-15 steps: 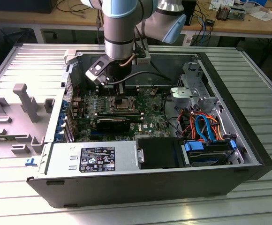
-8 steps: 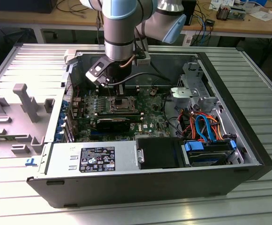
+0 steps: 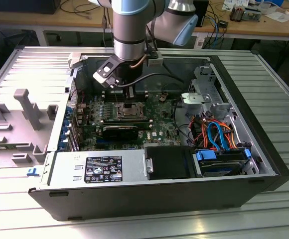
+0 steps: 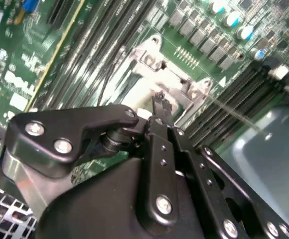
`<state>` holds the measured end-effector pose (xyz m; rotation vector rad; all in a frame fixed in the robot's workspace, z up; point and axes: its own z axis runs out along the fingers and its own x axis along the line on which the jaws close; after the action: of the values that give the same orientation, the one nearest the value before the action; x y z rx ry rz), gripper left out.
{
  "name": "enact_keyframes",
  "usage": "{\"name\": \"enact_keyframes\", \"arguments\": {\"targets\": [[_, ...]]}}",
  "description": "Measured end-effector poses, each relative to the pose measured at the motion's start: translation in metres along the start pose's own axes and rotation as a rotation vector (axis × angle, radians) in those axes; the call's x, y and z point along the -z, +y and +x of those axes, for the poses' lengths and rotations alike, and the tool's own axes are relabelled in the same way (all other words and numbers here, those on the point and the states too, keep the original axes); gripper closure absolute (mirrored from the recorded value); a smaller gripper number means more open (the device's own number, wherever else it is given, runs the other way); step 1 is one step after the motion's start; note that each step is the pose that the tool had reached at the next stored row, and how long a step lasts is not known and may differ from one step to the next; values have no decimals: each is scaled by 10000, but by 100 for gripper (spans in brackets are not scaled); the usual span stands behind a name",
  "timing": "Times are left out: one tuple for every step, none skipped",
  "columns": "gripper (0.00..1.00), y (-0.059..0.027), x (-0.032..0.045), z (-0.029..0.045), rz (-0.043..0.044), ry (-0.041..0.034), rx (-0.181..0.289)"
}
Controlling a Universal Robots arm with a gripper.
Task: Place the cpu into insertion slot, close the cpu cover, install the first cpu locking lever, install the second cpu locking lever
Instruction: 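Close the cpu cover, then install the first cpu locking lever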
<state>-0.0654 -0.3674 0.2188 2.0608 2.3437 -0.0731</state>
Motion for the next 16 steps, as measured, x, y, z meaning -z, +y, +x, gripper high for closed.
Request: {"name": "enact_keyframes", "arguments": {"targets": [[89,61,1,-8,44,26,2],[89,82,4,-11,51,36,4],[89,102,18,-14,49,48,6],[89,101,54,-16,51,54,4],[89,100,80,-17,50,56,3],[89,100,103,-18,50,59,3],[89,99,128,-19,50,58,3],[89,99,145,-20,51,57,4],[89,99,153,-20,47,76,5],[89,99,155,-20,45,81,5],[89,99,155,-20,45,83,4],[89,99,155,-20,46,82,5],[89,99,156,-20,47,80,5],[89,99,157,-20,47,81,5],[89,99,158,-20,48,80,5],[89,99,158,-21,45,79,68]]}}
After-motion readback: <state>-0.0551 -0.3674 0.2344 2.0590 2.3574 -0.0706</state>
